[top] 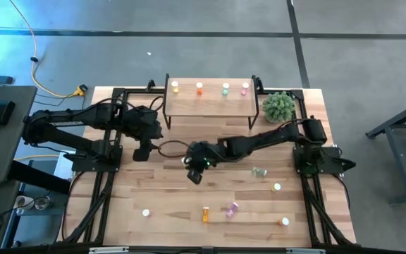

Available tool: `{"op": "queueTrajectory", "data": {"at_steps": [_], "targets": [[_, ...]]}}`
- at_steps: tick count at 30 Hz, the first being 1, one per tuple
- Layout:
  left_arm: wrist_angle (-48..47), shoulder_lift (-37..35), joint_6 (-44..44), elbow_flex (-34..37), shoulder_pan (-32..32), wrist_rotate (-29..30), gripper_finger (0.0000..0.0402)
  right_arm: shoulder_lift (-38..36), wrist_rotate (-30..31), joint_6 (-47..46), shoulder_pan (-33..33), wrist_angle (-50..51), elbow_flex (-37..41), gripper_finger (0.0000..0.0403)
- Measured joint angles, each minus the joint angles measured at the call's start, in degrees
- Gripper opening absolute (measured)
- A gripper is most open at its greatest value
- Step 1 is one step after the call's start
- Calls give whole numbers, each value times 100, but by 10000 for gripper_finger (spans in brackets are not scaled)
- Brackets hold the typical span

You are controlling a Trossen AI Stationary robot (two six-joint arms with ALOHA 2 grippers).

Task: Pick and place medicine bottles onto shelf by color
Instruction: Put the bottom yellow pill bottle on the shelf aligned with the the other yellow pill bottle

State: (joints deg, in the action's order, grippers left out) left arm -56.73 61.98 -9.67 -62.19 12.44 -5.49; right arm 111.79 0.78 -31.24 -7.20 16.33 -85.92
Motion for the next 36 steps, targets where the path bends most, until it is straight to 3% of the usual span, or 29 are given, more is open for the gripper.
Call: {"op": "queueTrajectory", "data": {"at_steps": [11, 17, 22, 28, 36], "targets": [[9, 688, 496, -2, 683, -344, 211, 0, -755, 790, 741, 299, -338, 80], [238, 998, 409, -3, 834, -958, 211, 0, -1133, 1294, 1012, 301, -338, 80], [362, 1036, 406, -4, 1070, -904, 211, 0, -1416, 1697, 1043, 391, -338, 80], [251, 998, 491, -169, 1496, -888, 211, -97, -1465, 2042, 1219, 847, -336, 80], [79, 996, 315, -836, 1812, -888, 211, -549, -1049, 2275, 1439, 1215, -336, 80]]}}
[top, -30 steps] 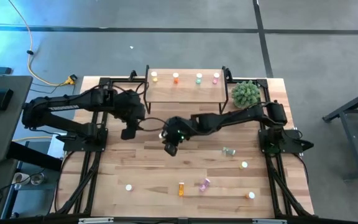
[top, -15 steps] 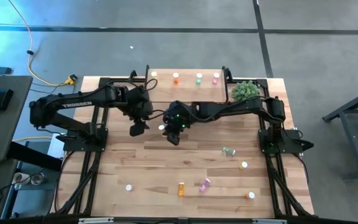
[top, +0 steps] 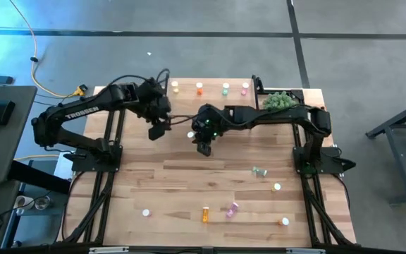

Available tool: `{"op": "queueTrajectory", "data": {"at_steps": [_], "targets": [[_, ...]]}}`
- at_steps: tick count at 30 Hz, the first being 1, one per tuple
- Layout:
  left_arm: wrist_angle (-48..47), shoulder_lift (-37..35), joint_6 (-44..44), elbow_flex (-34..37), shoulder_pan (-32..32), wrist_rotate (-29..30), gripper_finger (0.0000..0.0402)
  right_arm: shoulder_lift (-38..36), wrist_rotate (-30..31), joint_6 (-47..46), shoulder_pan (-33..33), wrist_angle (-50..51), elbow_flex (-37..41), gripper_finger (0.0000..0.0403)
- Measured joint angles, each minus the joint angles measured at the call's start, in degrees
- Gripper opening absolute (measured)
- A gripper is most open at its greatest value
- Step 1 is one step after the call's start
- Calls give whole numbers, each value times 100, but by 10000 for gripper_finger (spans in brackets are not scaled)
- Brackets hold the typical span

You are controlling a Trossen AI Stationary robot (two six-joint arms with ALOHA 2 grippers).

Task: Pick and place medicine bottles onto shelf by color
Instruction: Put the bottom yellow pill bottle on the shelf aligned with the the other yellow pill bottle

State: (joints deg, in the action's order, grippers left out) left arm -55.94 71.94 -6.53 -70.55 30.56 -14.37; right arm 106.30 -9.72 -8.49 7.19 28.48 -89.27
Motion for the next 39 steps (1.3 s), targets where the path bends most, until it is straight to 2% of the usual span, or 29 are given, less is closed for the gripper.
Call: {"op": "queueTrajectory", "data": {"at_steps": [12, 23, 28, 39], "targets": [[17, 0, -164, -703, -190, -2, 211, -332, -24, -606, 374, 7, -148, 80], [724, 70, 319, -736, -620, -10, 211, -332, -139, -424, 203, -364, -356, 80], [958, 149, 393, -736, -712, -24, 211, -332, 4, -409, 103, -387, -356, 80], [1000, 472, 321, -736, -823, -26, 211, -332, 13, -450, 99, -553, -358, 80]]}}
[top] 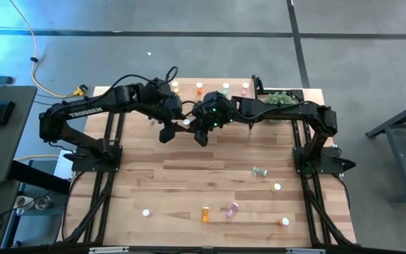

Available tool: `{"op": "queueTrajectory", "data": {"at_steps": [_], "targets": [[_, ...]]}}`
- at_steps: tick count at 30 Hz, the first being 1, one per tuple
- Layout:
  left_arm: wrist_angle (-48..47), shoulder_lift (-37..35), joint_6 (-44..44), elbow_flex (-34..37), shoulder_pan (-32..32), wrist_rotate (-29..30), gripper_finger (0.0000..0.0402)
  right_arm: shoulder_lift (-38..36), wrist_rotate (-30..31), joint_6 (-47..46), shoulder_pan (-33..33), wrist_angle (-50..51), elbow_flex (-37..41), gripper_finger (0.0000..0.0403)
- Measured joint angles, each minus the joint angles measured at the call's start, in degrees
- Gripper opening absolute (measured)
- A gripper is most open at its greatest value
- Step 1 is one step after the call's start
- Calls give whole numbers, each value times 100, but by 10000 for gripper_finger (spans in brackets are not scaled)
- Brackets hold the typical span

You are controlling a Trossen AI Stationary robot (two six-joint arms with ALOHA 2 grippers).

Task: Pick and place medicine bottles onto shelf by color
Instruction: Put the bottom yellow pill bottle on the shelf aligned with the the other yellow pill bottle

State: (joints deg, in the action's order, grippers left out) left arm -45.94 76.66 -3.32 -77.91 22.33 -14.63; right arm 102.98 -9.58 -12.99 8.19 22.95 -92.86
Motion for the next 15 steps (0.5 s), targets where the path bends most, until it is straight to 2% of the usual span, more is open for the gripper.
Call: {"op": "queueTrajectory", "data": {"at_steps": [15], "targets": [[211, 0, 8, 2, 5, 7, 211, 0, 0, 20, 0, -17, 0, 80]]}}
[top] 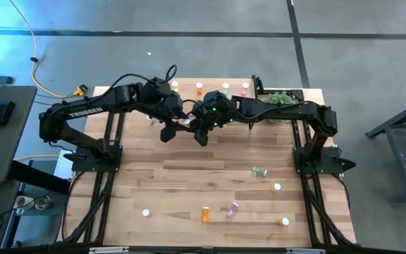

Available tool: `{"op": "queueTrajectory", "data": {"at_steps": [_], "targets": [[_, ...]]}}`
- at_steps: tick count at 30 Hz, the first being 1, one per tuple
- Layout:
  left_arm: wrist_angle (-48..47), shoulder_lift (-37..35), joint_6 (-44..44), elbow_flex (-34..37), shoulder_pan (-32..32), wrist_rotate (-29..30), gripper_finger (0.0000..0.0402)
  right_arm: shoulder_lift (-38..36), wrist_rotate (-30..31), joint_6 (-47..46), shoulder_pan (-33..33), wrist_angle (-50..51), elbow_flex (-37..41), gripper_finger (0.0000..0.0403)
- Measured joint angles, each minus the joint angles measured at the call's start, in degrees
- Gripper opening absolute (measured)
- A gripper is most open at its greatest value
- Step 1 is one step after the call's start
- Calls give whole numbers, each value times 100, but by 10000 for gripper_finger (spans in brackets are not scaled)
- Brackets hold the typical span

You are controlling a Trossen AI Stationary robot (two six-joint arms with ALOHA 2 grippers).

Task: Pick and place medicine bottles onto shelf by color
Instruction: Put the bottom yellow pill bottle on the shelf aligned with the the other yellow pill bottle

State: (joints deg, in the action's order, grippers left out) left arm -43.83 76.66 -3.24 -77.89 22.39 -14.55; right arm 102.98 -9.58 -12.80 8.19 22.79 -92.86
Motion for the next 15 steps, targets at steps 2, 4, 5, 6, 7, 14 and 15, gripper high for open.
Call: {"op": "queueTrajectory", "data": {"at_steps": [2, 4, 5, 6, 7, 14, 15], "targets": [[-2, 0, 1, 0, 30, 1, 208, 0, 0, 24, 0, 0, 0, 80], [-3, 0, -7, 0, 57, 3, 199, 0, 0, 42, 0, -1, 0, 80], [-2, 0, -35, 0, 67, 6, 192, 0, 0, 42, 0, -1, 0, 80], [-2, 0, -69, 0, 82, 15, 185, 0, 0, 42, 2, -1, 0, 80], [-2, 0, -99, 0, 88, 20, 177, 2, 0, 42, 2, 0, 0, 80], [-129, 0, -146, 0, 88, 107, 135, 4, 4, 86, 0, -123, 0, 80], [-155, 0, -147, 0, 88, 162, 131, 4, 10, 85, 0, -125, 0, 80]]}}
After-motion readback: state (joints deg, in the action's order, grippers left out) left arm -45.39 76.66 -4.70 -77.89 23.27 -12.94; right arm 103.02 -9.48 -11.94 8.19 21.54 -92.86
